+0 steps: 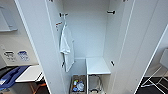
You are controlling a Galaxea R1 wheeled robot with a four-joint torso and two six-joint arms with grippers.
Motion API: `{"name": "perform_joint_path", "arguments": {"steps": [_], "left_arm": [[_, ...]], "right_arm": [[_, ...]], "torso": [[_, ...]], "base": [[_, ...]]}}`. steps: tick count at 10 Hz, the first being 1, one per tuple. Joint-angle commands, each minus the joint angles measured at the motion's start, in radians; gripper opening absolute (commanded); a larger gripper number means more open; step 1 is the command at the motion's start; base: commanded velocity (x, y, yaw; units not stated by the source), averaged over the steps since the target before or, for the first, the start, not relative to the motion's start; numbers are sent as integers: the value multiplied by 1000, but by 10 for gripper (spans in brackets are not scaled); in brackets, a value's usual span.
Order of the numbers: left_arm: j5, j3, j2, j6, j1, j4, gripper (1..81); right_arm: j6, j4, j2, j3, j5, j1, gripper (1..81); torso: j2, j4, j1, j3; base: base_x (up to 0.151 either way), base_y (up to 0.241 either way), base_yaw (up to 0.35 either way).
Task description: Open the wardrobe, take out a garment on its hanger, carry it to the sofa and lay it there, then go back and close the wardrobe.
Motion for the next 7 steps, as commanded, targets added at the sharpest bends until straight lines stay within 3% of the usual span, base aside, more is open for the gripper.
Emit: {"name": "perform_joint_path", "arguments": {"steps": [1, 2, 3, 4, 6, 7], "left_arm": [[50, -9, -12, -8, -7, -72, 811], [73, -9, -3, 19, -5, -105, 811], [174, -9, 23, 124, 3, -179, 811], [234, -9, 51, 374, 3, -386, 811], [231, -1, 58, 1044, -4, -962, 811], [232, 12, 54, 1256, -7, -1132, 811]], "right_arm": [[2, -8, 3, -1, -48, 36, 811], [2, -8, 4, -1, -48, 41, 811], [3, -8, 6, -1, -48, 42, 811], [6, -8, 6, -1, -48, 47, 811], [8, -8, 9, -3, -48, 53, 811], [8, -6, 10, -3, -48, 56, 811]], "torso": [[0, 0, 0, -2], [0, 0, -1, 19], [-1, 0, -1, 25], [-1, 0, -1, 32], [-2, 0, -1, 31], [-2, 0, -1, 31]], "base": [[0, 0, 0], [0, 0, 0], [0, 0, 0], [0, 0, 0], [0, 0, 0], [0, 0, 0]]}}
